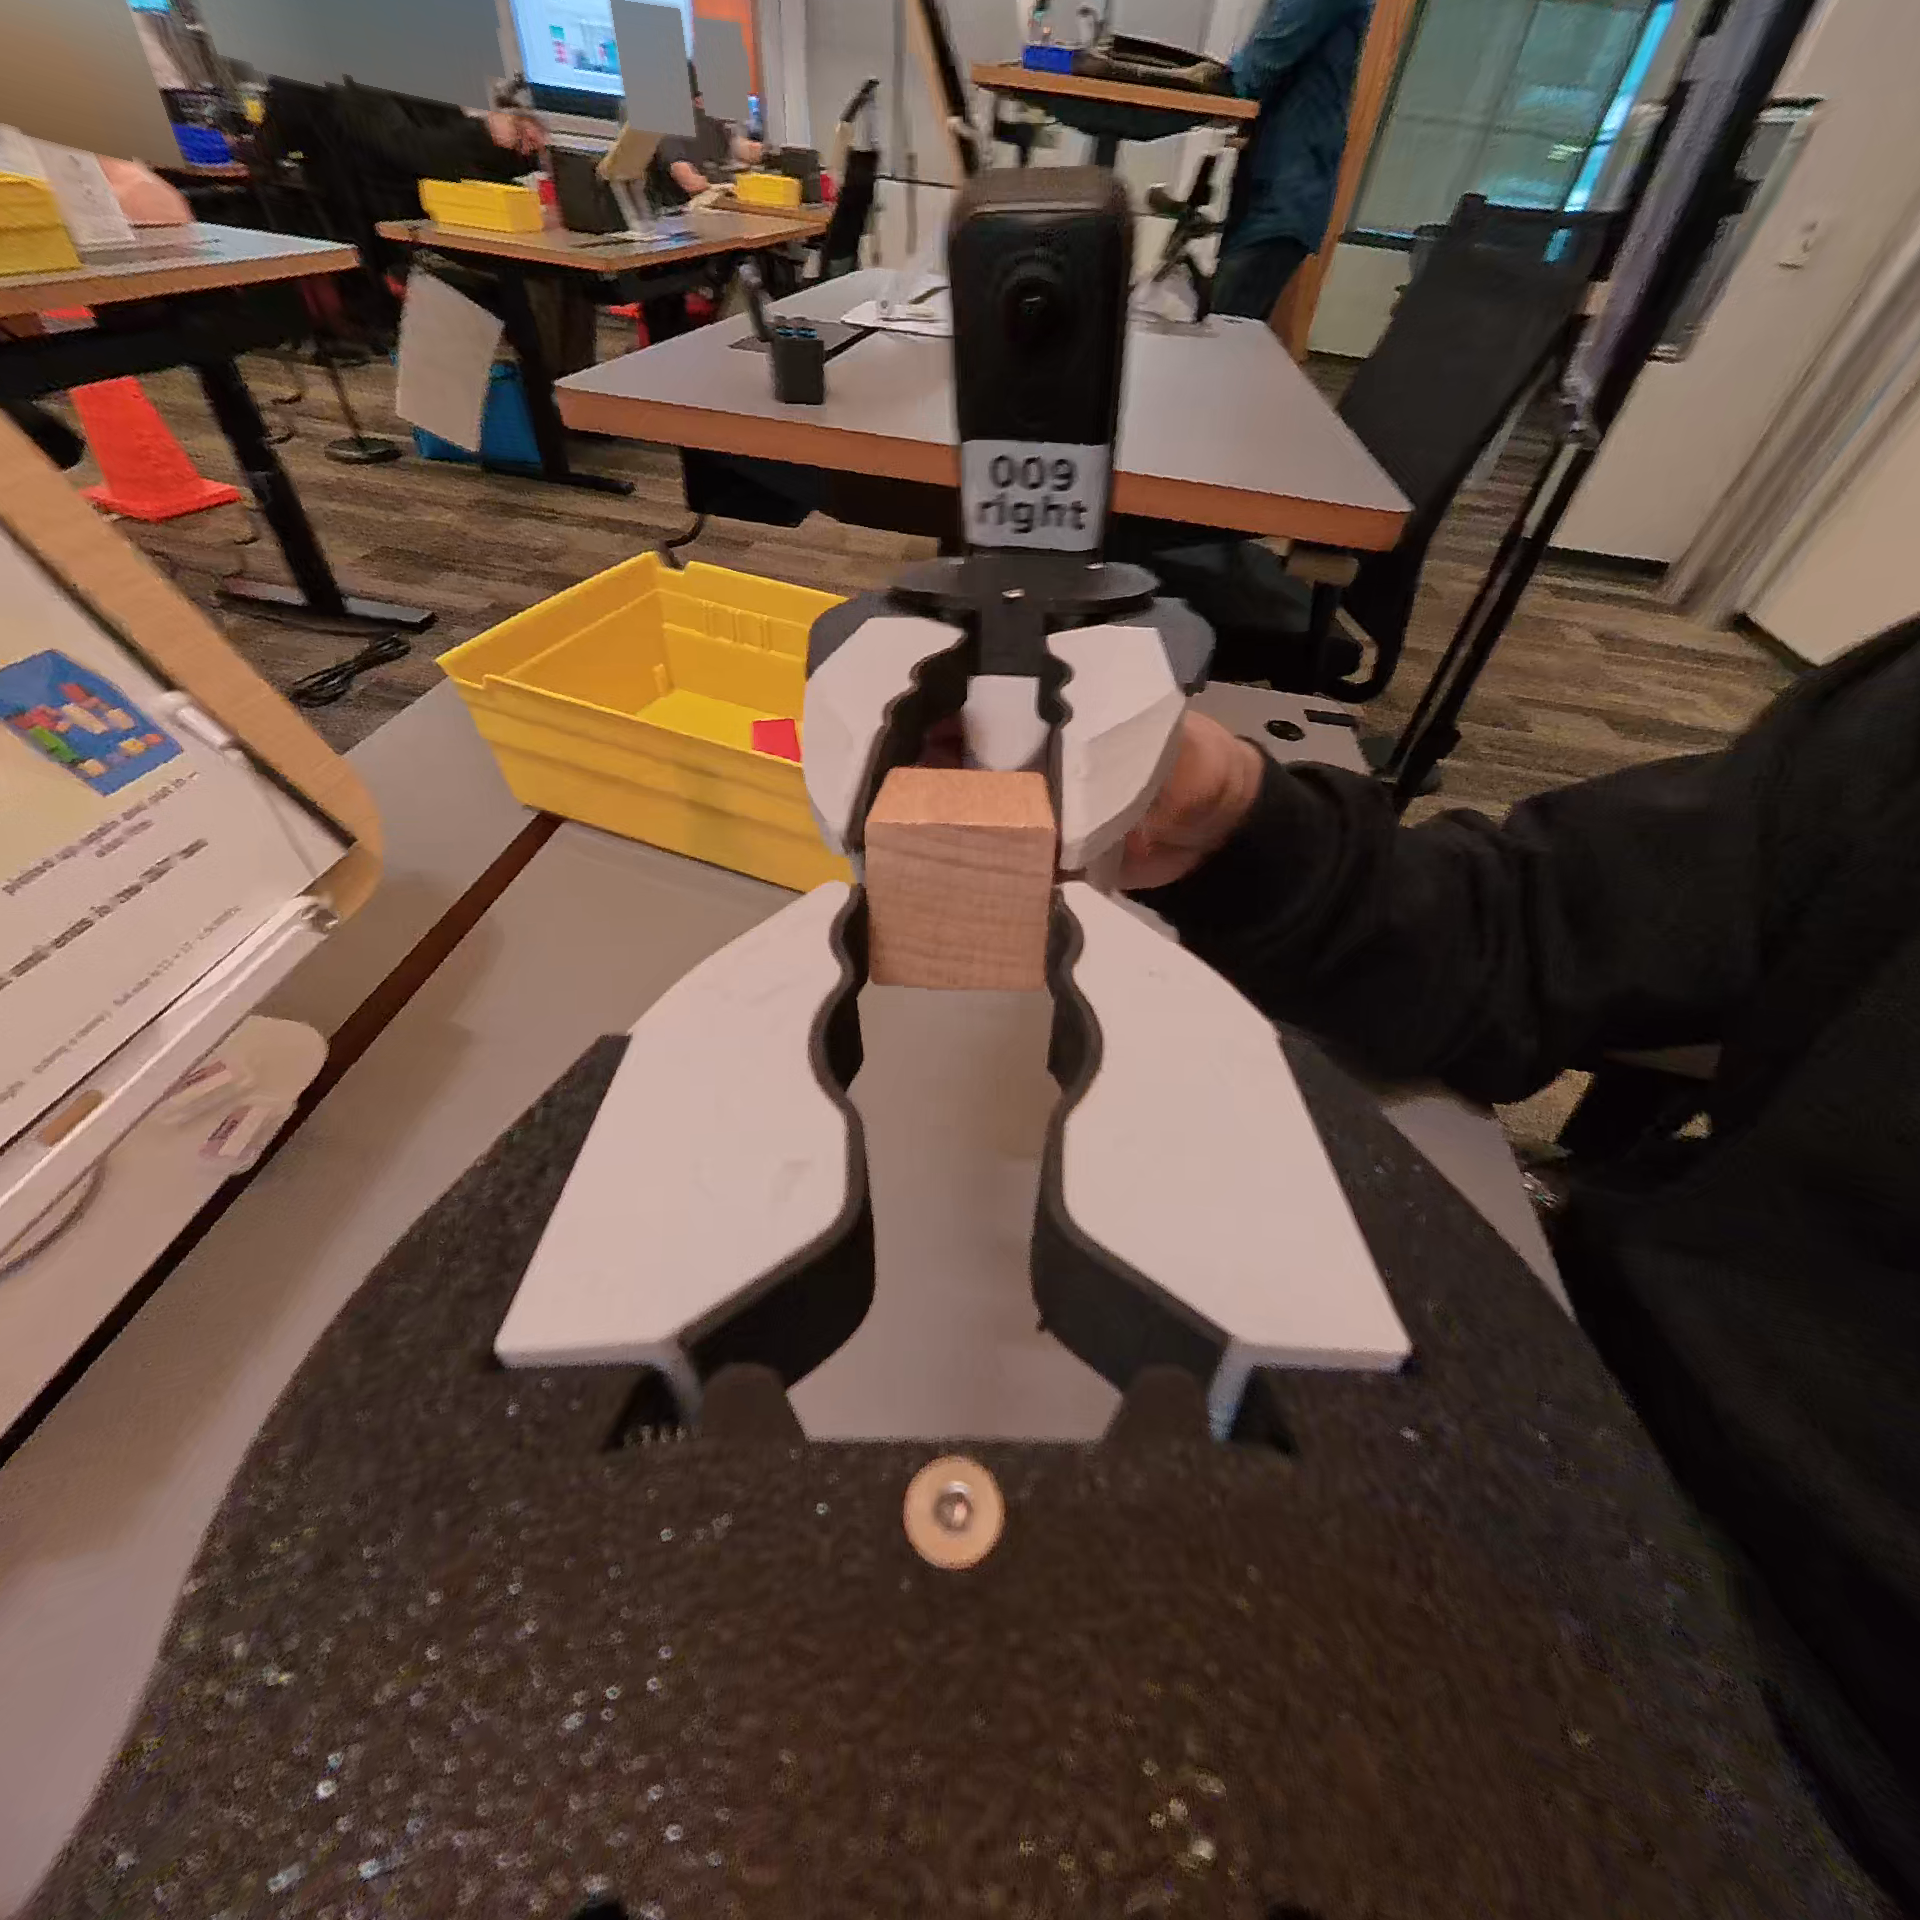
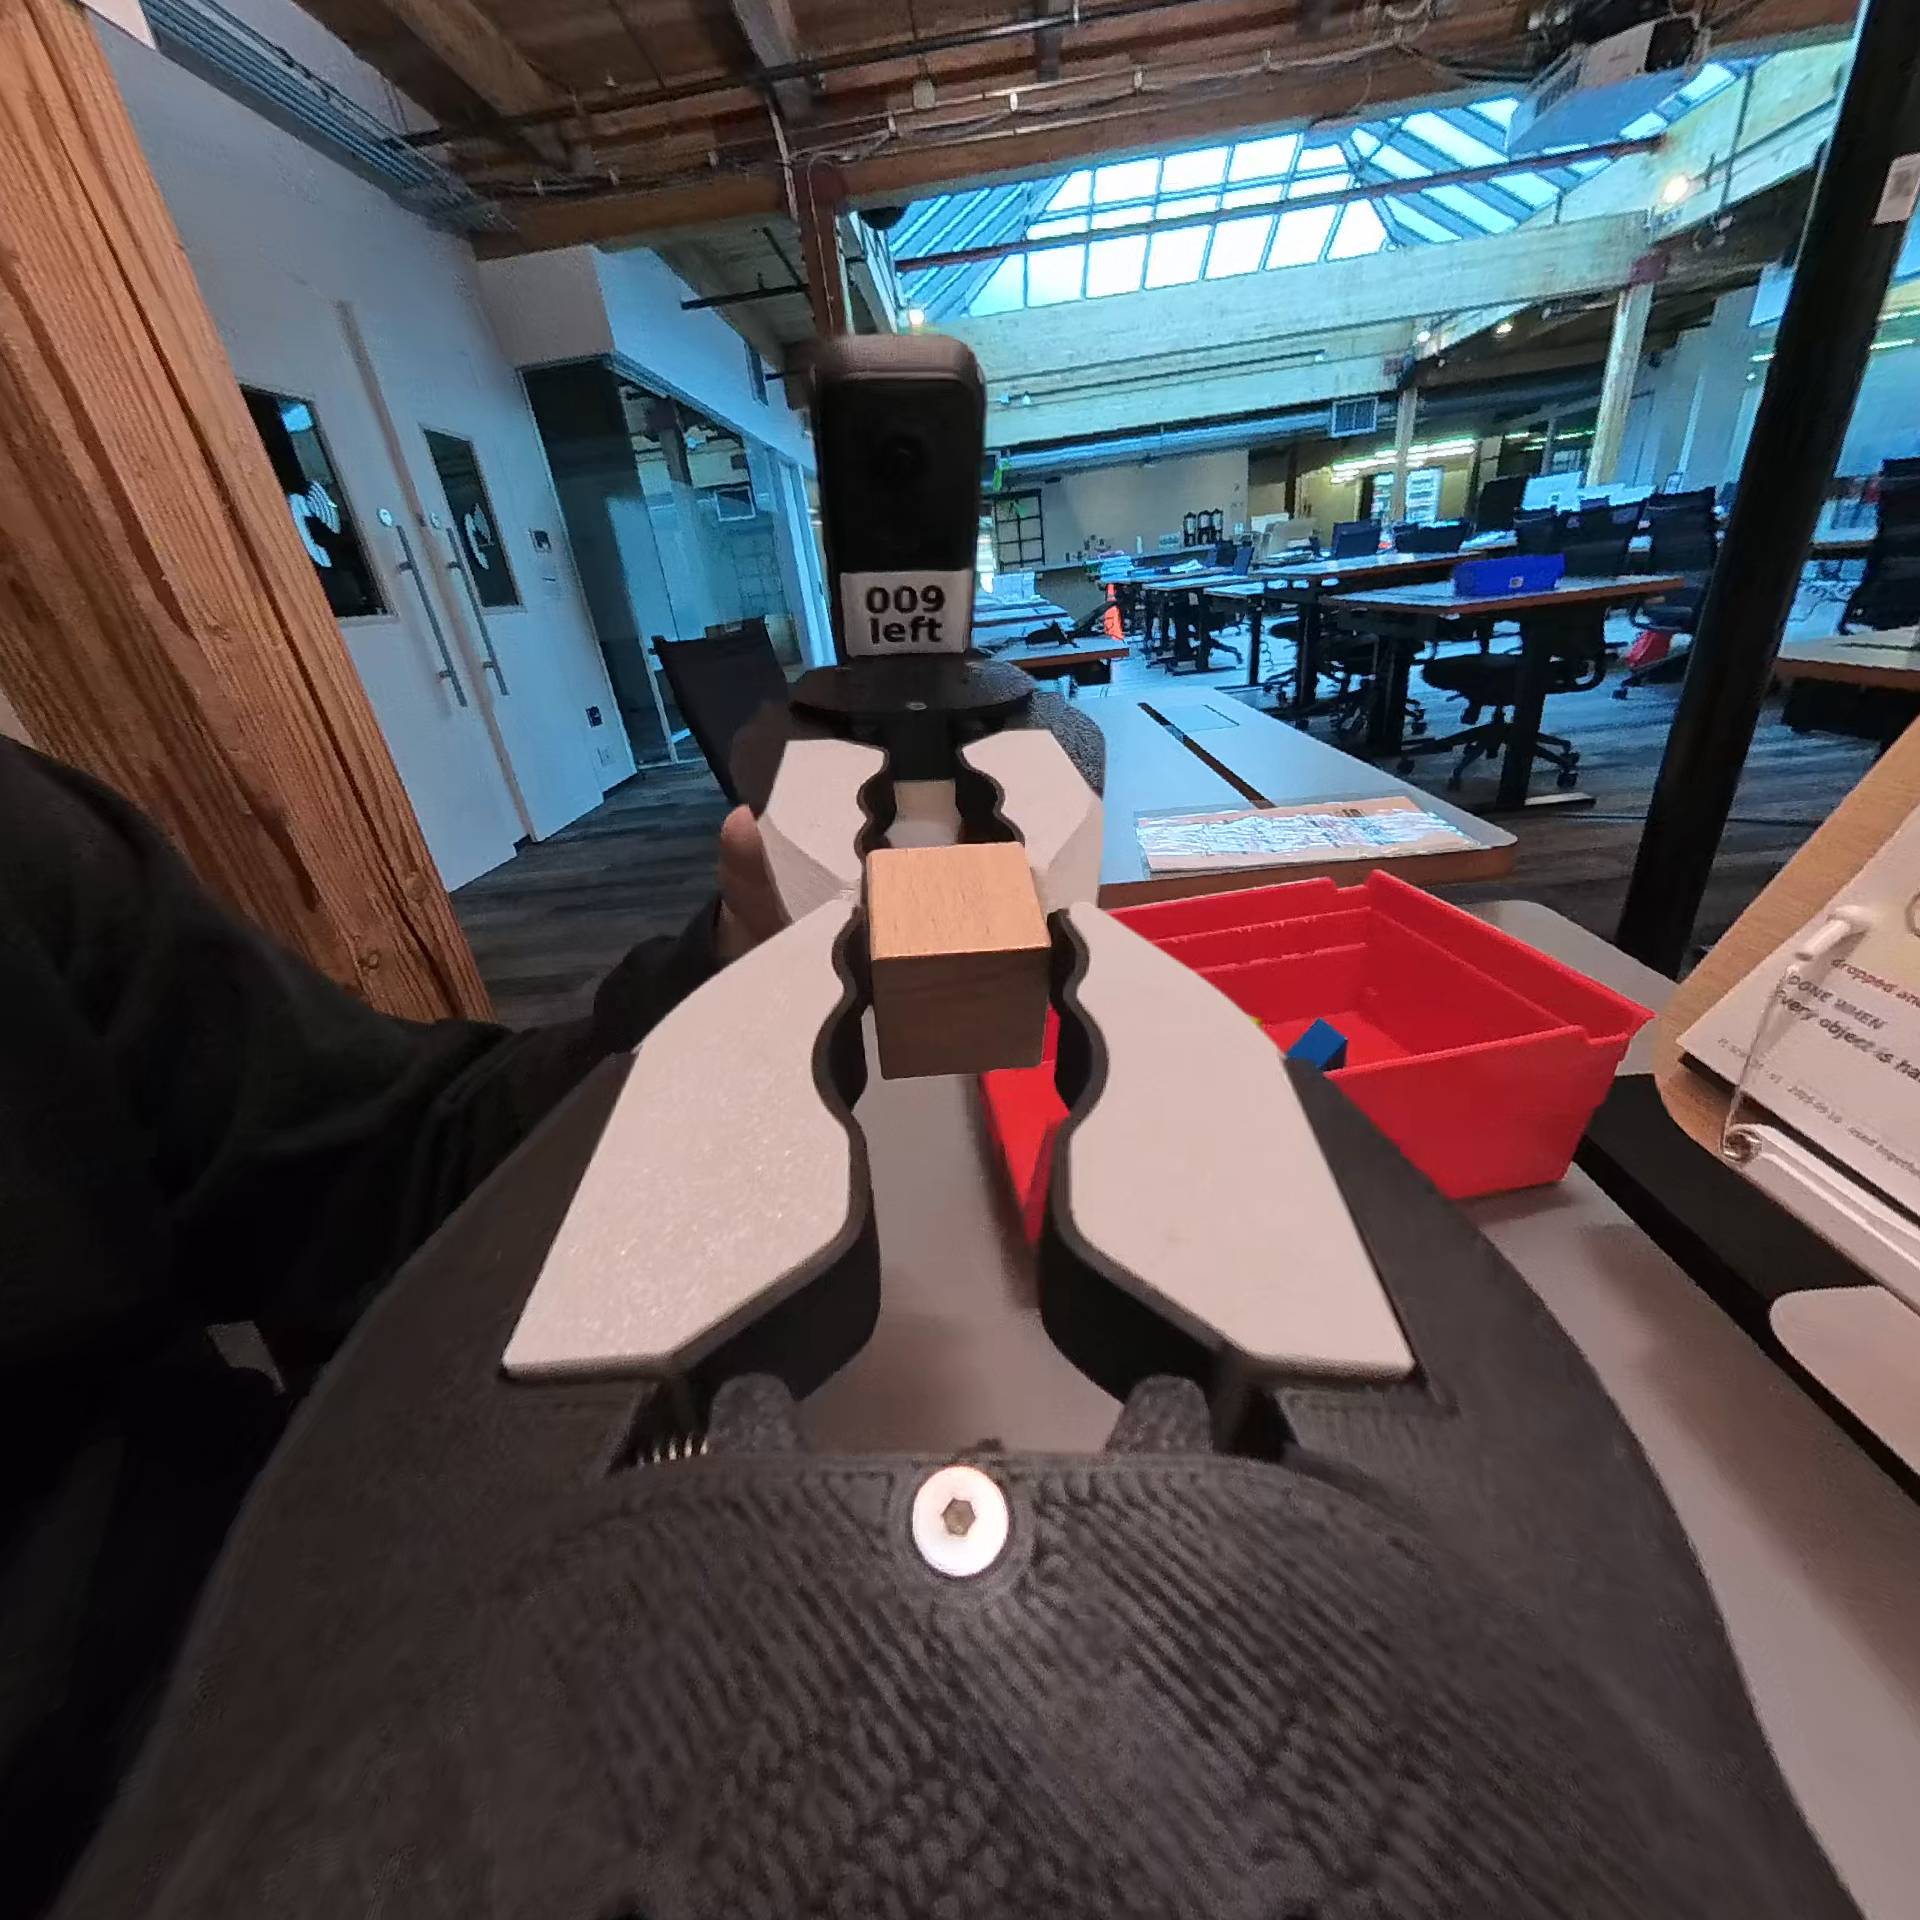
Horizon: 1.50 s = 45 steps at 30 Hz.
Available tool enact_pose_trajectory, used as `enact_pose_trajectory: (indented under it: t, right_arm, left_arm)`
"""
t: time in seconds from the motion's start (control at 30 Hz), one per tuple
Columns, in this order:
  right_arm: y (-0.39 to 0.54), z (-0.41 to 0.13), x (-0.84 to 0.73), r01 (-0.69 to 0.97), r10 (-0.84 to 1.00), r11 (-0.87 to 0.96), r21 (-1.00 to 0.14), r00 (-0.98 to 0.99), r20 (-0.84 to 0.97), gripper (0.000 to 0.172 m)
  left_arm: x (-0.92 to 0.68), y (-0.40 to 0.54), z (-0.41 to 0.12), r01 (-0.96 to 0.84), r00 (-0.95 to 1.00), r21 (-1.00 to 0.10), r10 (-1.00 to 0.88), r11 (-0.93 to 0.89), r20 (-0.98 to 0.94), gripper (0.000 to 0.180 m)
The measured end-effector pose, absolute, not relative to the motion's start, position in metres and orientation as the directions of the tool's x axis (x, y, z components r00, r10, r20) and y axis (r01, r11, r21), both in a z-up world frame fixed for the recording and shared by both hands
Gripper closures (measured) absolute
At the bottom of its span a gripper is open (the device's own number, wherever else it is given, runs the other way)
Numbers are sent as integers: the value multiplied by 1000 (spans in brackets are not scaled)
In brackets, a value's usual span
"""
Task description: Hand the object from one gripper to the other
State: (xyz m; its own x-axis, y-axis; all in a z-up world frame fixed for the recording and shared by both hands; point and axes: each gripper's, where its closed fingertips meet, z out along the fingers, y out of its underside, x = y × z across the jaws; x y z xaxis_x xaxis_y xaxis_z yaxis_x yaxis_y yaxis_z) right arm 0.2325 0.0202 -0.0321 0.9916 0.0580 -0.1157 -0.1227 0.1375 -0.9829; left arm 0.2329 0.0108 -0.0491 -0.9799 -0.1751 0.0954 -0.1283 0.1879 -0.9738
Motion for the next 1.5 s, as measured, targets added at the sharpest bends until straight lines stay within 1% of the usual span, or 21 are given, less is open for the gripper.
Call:
enact_pose_trajectory:
  t: [0.1,0.13,0.23,0.3,0.37,0.4,0.47,0.57,0.63,0.7,0.77,0.83,0.93,1.03,1.17,1.27,1.37,1.43,1.5]
  right_arm:
    - [13,-39,251,-90,-70,90,-992,993,-96,138]
    - [4,-40,262,-76,-138,86,-993,987,-87,138]
    - [-45,-41,305,-57,-380,71,-996,921,-80,138]
    - [-100,-52,340,-77,-584,34,-996,808,-82,138]
    - [-167,-74,373,-118,-772,-26,-993,633,-55,139]
    - [-201,-92,385,-173,-841,-70,-982,539,-34,139]
    - [-252,-124,397,-277,-916,-108,-955,402,-13,138]
    - [-284,-152,405,-358,-942,-43,-933,325,-82,139]
    - [-290,-159,409,-352,-949,-2,-936,296,-110,139]
    - [-288,-168,411,-396,-944,28,-918,292,-155,136]
    - [-291,-163,413,-386,-951,71,-920,251,-179,108]
    - [-290,-150,410,-343,-952,68,-937,259,-164,115]
    - [-288,-130,404,-285,-957,27,-958,268,-107,117]
    - [-282,-109,398,-224,-955,26,-974,282,-90,118]
    - [-269,-85,390,-152,-944,18,-988,322,-67,119]
    - [-255,-76,385,-137,-926,26,-990,370,-75,119]
    - [-239,-71,383,-131,-906,24,-991,417,-76,120]
    - [-228,-70,381,-130,-894,3,-992,444,-61,120]
    - [-217,-71,380,-131,-880,-21,-991,474,-44,121]
  left_arm:
    - [250,14,-56,-153,-955,-967,-281,203,92,145]
    - [253,16,-57,-158,-949,-966,-301,204,92,142]
    - [259,24,-59,-186,-934,-961,-341,206,107,144]
    - [264,30,-61,-221,-918,-955,-372,197,135,146]
    - [270,35,-63,-260,-901,-949,-397,176,174,148]
    - [271,36,-63,-276,-897,-947,-397,164,193,148]
    - [273,38,-63,-301,-889,-943,-399,139,225,150]
    - [276,39,-64,-328,-880,-938,-399,115,259,151]
    - [277,38,-67,-345,-877,-932,-393,115,276,152]
    - [277,38,-69,-351,-874,-928,-399,122,278,152]
    - [277,37,-71,-351,-875,-927,-400,133,274,152]
    - [278,38,-73,-358,-871,-923,-406,139,277,151]
    - [280,42,-74,-376,-859,-917,-421,133,291,151]
    - [282,50,-71,-373,-851,-920,-440,122,287,151]
    - [291,76,-66,-364,-803,-925,-538,106,255,151]
    - [309,125,-66,-357,-663,-929,-727,99,177,149]
    - [324,195,-75,-394,-404,-913,-913,108,66,141]
    - [326,234,-89,-462,-260,-880,-966,113,12,136]
    - [325,254,-107,-542,-198,-832,-980,115,-6,131]
